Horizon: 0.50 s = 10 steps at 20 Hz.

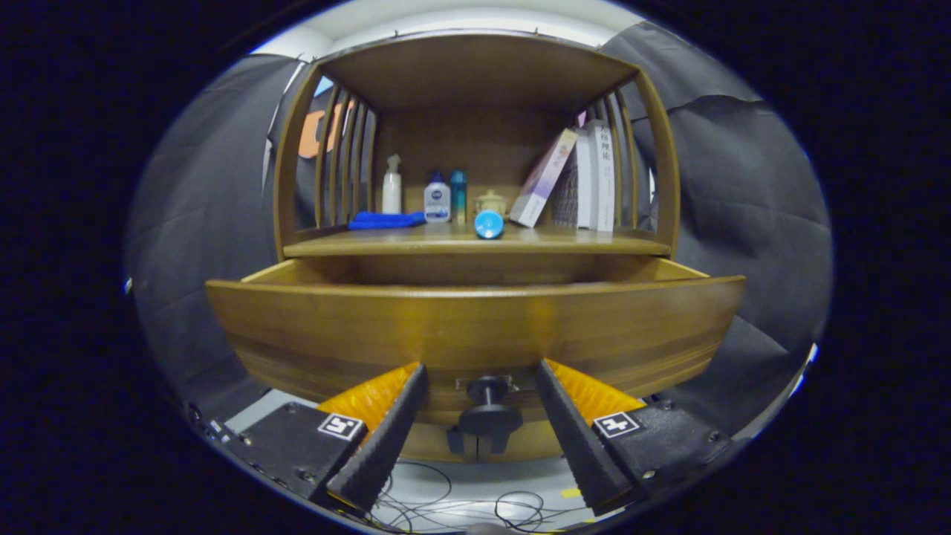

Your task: Pull open the drawer, take out the items inside it, and place them on the countertop above the cabinet.

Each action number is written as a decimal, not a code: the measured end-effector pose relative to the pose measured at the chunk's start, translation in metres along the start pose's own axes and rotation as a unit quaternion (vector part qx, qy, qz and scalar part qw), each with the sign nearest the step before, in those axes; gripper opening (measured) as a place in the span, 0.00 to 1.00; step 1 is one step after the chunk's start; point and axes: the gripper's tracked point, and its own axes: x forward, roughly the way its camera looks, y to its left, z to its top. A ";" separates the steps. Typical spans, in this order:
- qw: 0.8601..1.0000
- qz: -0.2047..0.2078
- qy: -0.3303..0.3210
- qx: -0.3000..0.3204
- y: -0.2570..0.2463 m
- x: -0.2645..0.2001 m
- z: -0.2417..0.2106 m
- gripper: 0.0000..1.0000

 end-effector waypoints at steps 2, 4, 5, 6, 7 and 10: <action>1.000 -0.007 -0.005 -0.006 0.002 0.010 0.003 0.98; 1.000 -0.010 -0.008 -0.009 0.005 0.024 0.008 0.98; 1.000 -0.011 -0.006 -0.009 0.005 0.029 0.009 0.98; 1.000 -0.012 -0.007 -0.007 0.005 0.035 0.012 0.98; 1.000 -0.011 -0.005 -0.005 0.006 0.042 0.014 0.98; 1.000 -0.010 -0.005 -0.004 0.007 0.060 0.020 0.98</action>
